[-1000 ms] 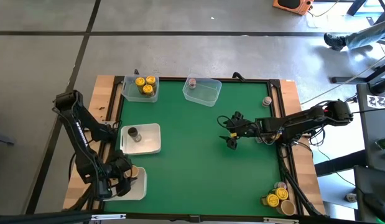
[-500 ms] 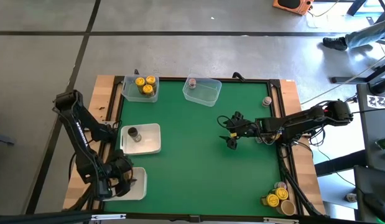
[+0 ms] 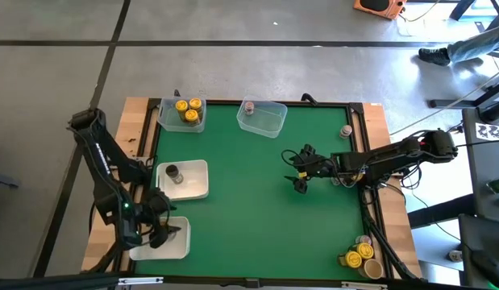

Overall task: Sort spices by type
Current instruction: Put the brown seasoning bottle into the right transparent bin

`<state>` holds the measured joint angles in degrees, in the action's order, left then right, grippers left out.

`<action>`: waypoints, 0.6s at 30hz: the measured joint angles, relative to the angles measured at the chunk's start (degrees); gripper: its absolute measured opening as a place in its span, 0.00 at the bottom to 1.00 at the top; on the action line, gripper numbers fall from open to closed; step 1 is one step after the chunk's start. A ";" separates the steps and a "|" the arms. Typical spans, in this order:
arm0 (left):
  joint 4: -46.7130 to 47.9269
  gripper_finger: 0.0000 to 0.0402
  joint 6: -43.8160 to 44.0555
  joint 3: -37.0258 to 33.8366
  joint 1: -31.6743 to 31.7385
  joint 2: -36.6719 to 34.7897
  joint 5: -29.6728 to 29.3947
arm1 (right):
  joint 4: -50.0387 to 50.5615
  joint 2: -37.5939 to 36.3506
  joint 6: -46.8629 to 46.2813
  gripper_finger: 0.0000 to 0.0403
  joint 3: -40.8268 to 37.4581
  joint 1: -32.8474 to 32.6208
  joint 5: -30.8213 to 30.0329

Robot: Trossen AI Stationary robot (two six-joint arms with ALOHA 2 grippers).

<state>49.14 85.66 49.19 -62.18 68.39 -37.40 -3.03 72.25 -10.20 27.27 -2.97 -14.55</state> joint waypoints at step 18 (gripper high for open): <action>-30.04 0.91 -38.95 0.05 16.54 -1.21 -4.51 | -0.51 0.00 -0.13 0.89 0.02 -0.01 1.14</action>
<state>19.10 46.71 49.23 -45.64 67.18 -41.91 -3.54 72.25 -10.33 27.28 -2.98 -13.41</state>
